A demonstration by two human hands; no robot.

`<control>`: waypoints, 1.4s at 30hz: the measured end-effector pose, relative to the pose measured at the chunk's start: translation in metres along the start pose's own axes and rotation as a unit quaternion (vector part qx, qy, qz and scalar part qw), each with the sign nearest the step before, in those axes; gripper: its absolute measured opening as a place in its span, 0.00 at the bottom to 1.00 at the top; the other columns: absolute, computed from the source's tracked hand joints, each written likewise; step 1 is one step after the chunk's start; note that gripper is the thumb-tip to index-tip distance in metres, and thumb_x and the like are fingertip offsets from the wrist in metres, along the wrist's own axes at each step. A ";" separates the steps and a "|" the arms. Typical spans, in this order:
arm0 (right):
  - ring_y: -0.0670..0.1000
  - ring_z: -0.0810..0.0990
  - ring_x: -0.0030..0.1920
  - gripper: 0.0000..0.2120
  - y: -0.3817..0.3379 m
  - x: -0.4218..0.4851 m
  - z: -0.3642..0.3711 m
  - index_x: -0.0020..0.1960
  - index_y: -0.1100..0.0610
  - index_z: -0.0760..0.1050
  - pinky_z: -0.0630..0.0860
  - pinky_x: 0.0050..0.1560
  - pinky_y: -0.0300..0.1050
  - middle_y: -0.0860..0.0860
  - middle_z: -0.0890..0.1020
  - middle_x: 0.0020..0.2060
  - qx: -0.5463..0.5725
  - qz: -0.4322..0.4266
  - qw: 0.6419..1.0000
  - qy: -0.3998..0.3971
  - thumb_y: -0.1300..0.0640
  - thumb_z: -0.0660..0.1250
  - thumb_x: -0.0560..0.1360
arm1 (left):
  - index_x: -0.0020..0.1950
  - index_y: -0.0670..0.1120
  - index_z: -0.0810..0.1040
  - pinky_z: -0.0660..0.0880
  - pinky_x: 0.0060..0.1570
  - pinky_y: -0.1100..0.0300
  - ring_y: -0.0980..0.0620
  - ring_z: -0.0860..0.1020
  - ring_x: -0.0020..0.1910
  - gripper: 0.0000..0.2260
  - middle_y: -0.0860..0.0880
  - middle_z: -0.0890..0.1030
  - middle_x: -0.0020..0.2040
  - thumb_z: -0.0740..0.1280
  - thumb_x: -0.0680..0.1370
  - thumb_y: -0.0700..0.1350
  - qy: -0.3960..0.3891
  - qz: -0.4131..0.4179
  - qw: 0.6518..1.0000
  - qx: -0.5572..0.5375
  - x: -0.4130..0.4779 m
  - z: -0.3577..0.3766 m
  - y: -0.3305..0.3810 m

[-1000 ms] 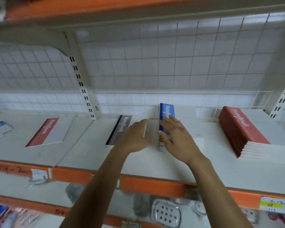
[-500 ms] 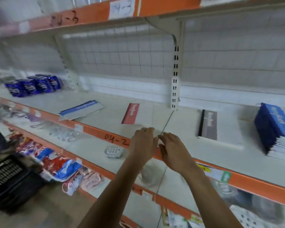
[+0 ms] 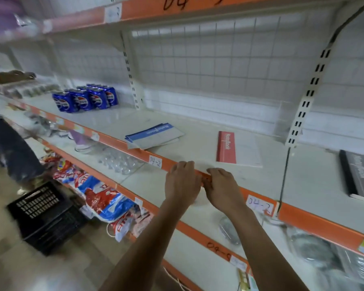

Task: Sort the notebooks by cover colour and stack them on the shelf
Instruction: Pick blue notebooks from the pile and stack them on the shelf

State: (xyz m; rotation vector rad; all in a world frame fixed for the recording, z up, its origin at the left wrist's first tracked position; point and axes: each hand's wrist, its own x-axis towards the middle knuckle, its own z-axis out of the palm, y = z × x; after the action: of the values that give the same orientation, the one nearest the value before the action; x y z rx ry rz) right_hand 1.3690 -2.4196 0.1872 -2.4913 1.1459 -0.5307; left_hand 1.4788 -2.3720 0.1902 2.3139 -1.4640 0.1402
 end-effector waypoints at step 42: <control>0.44 0.77 0.34 0.07 -0.119 0.225 0.117 0.43 0.54 0.75 0.79 0.36 0.42 0.48 0.78 0.35 0.369 0.309 0.874 0.067 0.64 0.63 0.73 | 0.64 0.39 0.71 0.68 0.57 0.50 0.42 0.70 0.60 0.29 0.40 0.71 0.62 0.51 0.80 0.62 -0.122 -0.094 0.983 0.101 0.247 0.013 -0.247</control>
State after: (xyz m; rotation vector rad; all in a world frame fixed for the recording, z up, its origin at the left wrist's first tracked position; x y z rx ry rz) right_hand 1.6367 -2.5027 0.1821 -1.3660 1.3683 -0.7676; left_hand 1.8061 -2.4940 0.1816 2.7006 -1.3870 -0.0542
